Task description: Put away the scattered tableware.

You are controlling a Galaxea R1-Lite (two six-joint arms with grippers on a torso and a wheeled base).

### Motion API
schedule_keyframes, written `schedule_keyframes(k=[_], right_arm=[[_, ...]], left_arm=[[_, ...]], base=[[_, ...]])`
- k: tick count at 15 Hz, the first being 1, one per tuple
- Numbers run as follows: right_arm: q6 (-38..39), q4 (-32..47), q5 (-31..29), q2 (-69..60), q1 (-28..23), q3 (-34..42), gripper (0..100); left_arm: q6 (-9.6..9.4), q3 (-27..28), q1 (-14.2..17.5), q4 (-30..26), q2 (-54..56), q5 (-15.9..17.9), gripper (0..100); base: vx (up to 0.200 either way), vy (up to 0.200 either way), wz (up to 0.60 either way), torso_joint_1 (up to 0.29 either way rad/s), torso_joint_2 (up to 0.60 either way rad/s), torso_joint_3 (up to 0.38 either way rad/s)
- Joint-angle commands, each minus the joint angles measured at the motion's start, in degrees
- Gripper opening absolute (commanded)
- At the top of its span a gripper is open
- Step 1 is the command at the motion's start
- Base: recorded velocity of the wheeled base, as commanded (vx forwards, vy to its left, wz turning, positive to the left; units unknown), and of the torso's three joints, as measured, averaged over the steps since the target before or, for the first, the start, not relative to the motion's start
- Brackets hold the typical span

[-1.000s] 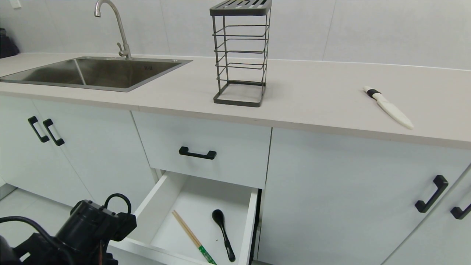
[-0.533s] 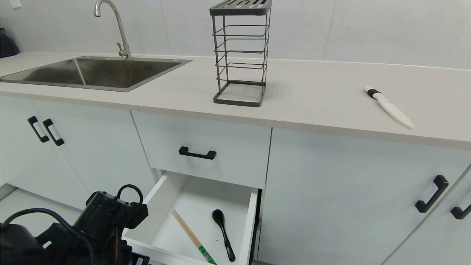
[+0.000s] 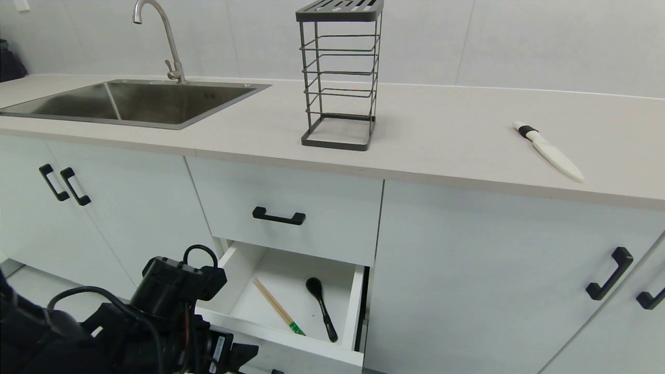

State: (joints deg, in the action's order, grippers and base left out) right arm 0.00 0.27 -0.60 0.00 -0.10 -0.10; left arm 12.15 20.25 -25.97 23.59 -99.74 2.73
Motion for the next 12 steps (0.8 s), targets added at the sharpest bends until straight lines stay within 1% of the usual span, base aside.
schedule_keyframes(k=[1,5,6,8,11,12], right_arm=[[0.0,0.0,0.0,0.1,0.0,0.0,100],[0.0,0.0,0.0,0.1,0.0,0.0,100],[0.0,0.0,0.0,0.1,0.0,0.0,100],[0.0,0.0,0.0,0.1,0.0,0.0,100],[0.0,0.0,0.0,0.1,0.0,0.0,100],[0.0,0.0,0.0,0.1,0.0,0.0,100]], left_arm=[[0.06,0.4,0.2,2.4,-4.0,0.0,100],[-0.03,2.4,0.4,11.0,-10.7,0.0,100],[-0.29,3.0,0.4,12.9,-12.1,-0.1,100],[-2.05,4.2,0.9,17.3,-15.0,-0.1,100],[-2.31,4.6,0.9,25.4,-19.7,-0.1,100],[-2.31,4.8,1.0,27.0,-20.7,-0.1,100]], base=[[0.0,0.0,0.0,0.0,0.0,0.0],[0.0,0.0,0.0,0.0,0.0,0.0],[0.0,0.0,0.0,0.0,0.0,0.0],[0.0,0.0,0.0,0.0,0.0,0.0],[0.0,0.0,0.0,0.0,0.0,0.0],[0.0,0.0,0.0,0.0,0.0,0.0]])
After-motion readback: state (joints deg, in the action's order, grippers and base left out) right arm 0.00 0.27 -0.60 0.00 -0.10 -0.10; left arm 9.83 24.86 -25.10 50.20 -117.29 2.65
